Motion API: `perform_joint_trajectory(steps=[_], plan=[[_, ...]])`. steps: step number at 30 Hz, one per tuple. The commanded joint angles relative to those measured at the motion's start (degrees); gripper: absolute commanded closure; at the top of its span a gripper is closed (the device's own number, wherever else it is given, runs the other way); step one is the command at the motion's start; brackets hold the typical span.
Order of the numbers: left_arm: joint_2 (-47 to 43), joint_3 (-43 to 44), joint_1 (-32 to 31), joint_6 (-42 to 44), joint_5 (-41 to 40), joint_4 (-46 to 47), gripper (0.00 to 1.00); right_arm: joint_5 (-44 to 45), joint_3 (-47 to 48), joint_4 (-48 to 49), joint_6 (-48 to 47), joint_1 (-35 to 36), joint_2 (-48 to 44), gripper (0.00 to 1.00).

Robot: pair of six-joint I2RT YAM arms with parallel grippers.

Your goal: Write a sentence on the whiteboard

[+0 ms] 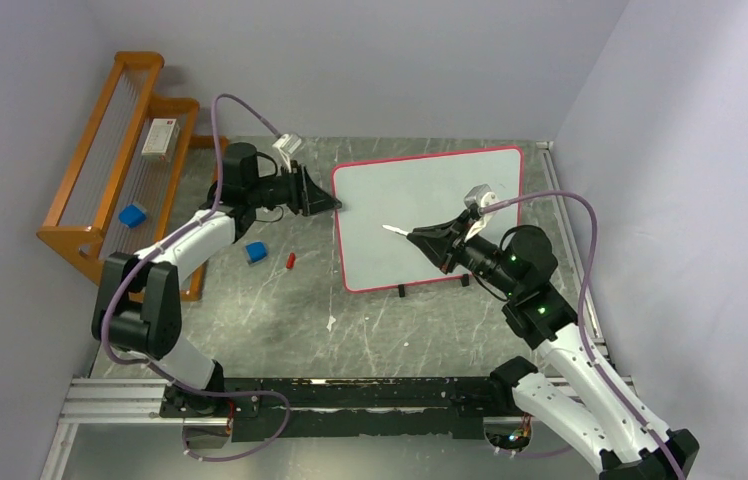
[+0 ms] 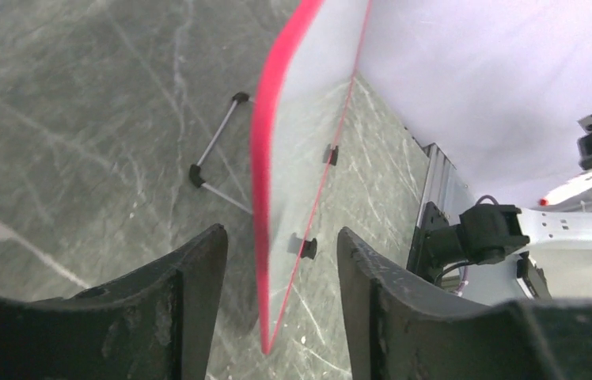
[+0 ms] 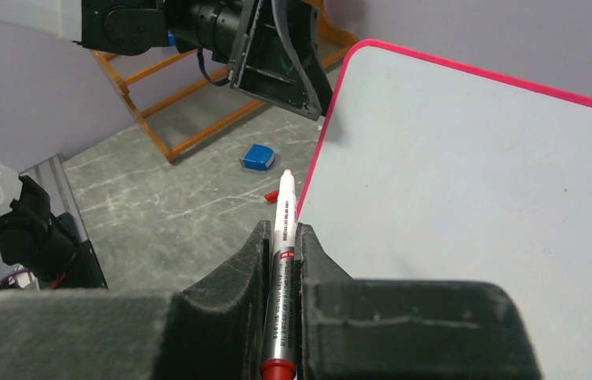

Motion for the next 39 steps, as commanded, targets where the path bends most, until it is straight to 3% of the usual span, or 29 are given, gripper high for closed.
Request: perform_joint_trajectory(steps=[1, 5, 9, 14, 19, 22, 30, 39], plan=[[1.0, -0.3, -0.9, -5.4, 5.5, 12.5, 0.47, 0.2, 1.8, 0.9, -0.7, 0.5, 0.4, 1.0], [2.4, 0.1, -1.4, -4.2, 6.1, 11.1, 0.57, -0.1, 2.0, 1.0, -0.8, 0.6, 0.7, 1.0], [3.2, 1.5, -1.5, 0.1, 5.0, 5.7, 0.59, -0.1, 1.7, 1.3, -0.8, 0.7, 0.6, 1.0], [5.0, 1.1, -1.6, -1.4, 6.4, 8.0, 0.64, -0.7, 1.2, 1.8, -0.5, 0.8, 0.9, 1.0], [4.4, -0.2, -1.6, -1.8, 7.8, 9.5, 0.85, -0.6, 1.4, 1.2, -1.1, 0.9, 1.0, 1.0], [3.8, 0.8, -1.6, 2.4, 7.8, 3.4, 0.95, -0.1, 1.3, 0.9, -1.2, 1.1, 1.0, 1.0], [-2.6, 1.0, -1.6, 14.6, 2.1, -14.0, 0.95, 0.2, 0.4, 2.7, -1.2, 2.2, 1.3, 1.0], [-9.5, -3.5, -0.9, 15.1, -3.8, -16.6, 0.95, 10.1, 1.2, 2.9, -4.8, 10.6, 4.1, 1.0]])
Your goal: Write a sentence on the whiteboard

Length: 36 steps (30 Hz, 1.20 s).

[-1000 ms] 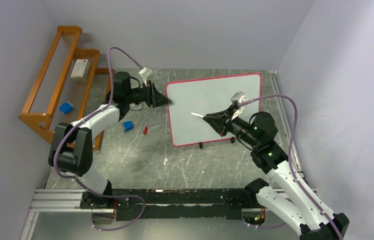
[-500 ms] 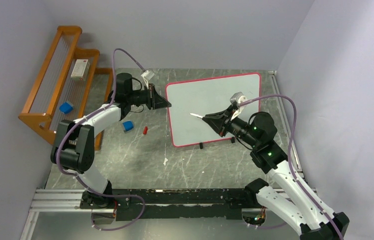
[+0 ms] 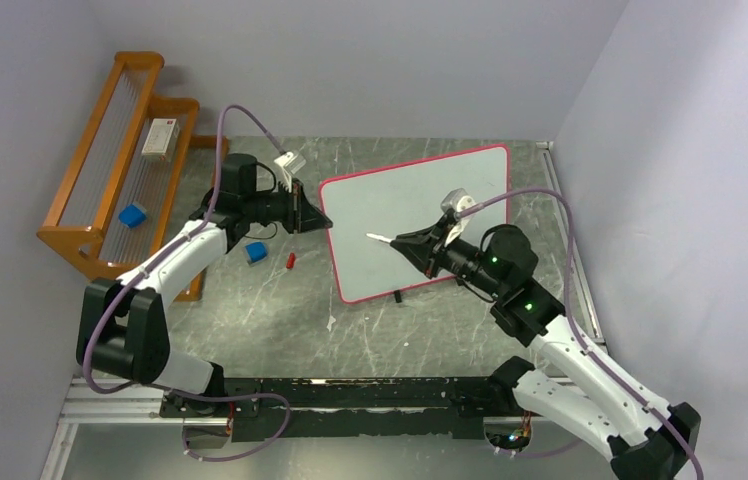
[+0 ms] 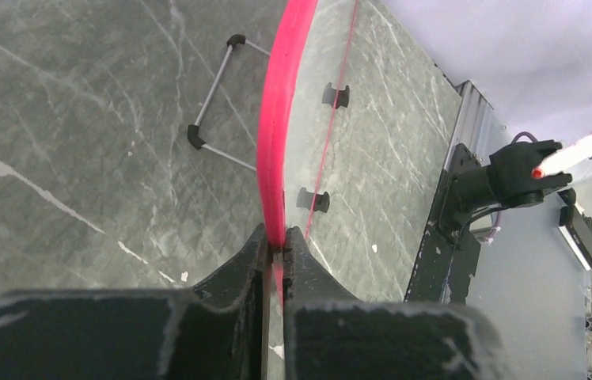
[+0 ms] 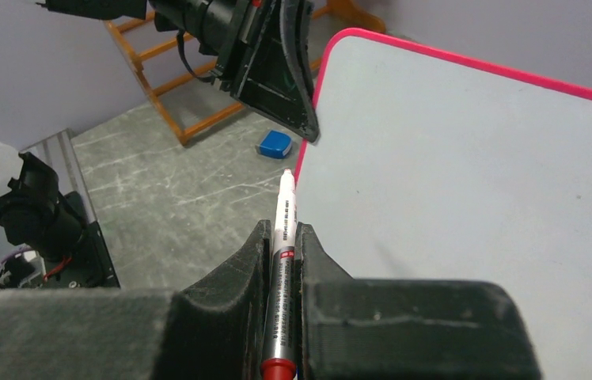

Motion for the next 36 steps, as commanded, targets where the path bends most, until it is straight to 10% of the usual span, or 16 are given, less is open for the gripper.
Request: perform_joint_trajectory(steps=[1, 18, 36], plan=[[-3.1, -1.6, 0.5, 1.9, -4.0, -2.6, 0.95, 8.9, 1.4, 1.2, -3.9, 5.7, 1.1, 1.0], [-3.5, -3.3, 0.7, 0.1, -7.6, -3.2, 0.95, 46.8, 9.0, 4.9, -17.8, 29.7, 14.3, 1.0], [-2.2, -3.0, 1.3, -1.9, -7.7, -3.2, 0.95, 55.5, 14.7, 6.1, -18.8, 31.5, 24.1, 1.0]])
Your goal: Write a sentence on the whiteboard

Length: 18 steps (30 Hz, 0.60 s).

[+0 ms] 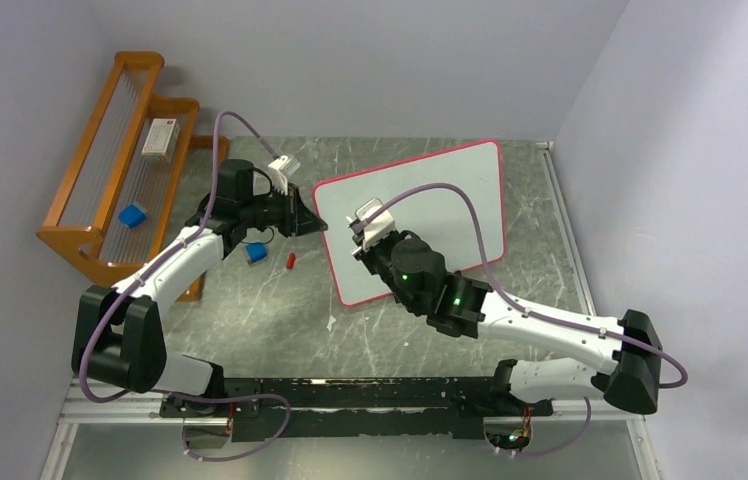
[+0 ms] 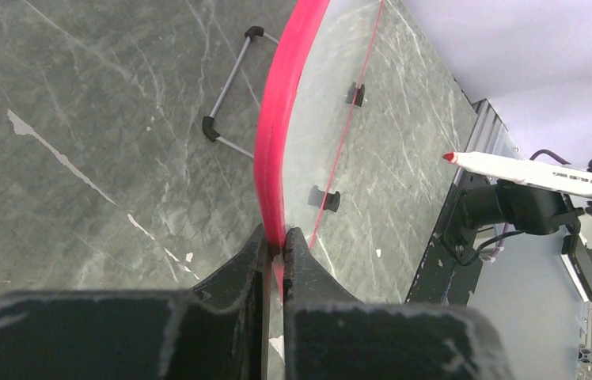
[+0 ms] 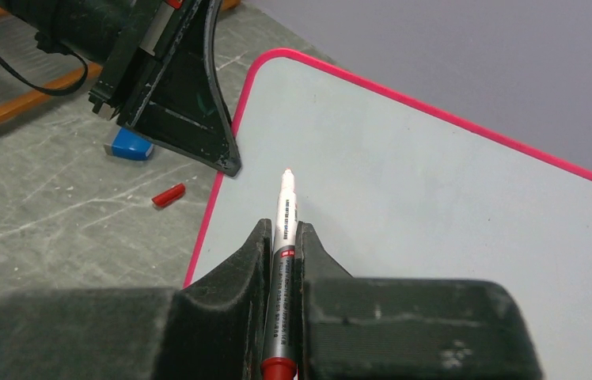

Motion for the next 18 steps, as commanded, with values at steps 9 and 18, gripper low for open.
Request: perform_joint_trajectory(steps=[9, 18], plan=[[1.4, 0.2, 0.9, 0.4, -2.3, -2.1, 0.95, 4.9, 4.8, 4.8, -1.4, 0.7, 6.2, 1.0], [0.6, 0.6, 0.9, 1.2, -3.8, -3.3, 0.95, 8.4, 7.8, 5.8, -1.5, 0.8, 11.2, 1.0]])
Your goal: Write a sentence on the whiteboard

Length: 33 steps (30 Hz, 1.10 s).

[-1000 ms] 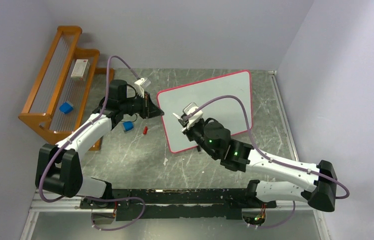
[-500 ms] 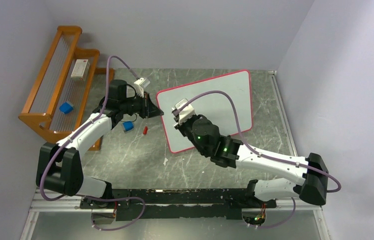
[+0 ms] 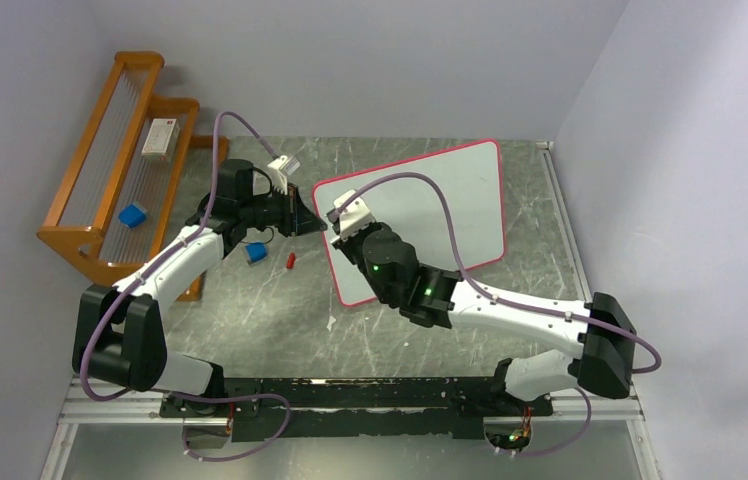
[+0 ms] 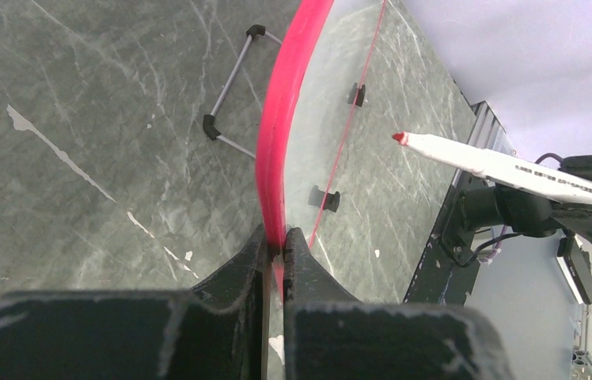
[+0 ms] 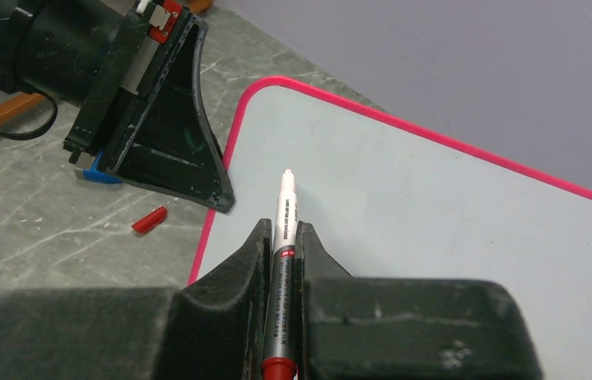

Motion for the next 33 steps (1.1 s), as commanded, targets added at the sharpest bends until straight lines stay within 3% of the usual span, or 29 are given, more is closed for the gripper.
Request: perform_joint_trajectory(steps=[1, 33], plan=[[-0.1, 0.5, 0.7, 1.7, -4.0, -3.3, 0.95, 3.5, 2.4, 2.8, -0.3, 0.4, 2.1, 1.0], [-1.6, 0.2, 0.5, 1.6, -3.5, -2.5, 0.95, 6.8, 7.0, 3.1, -1.7, 1.5, 8.6, 1.0]])
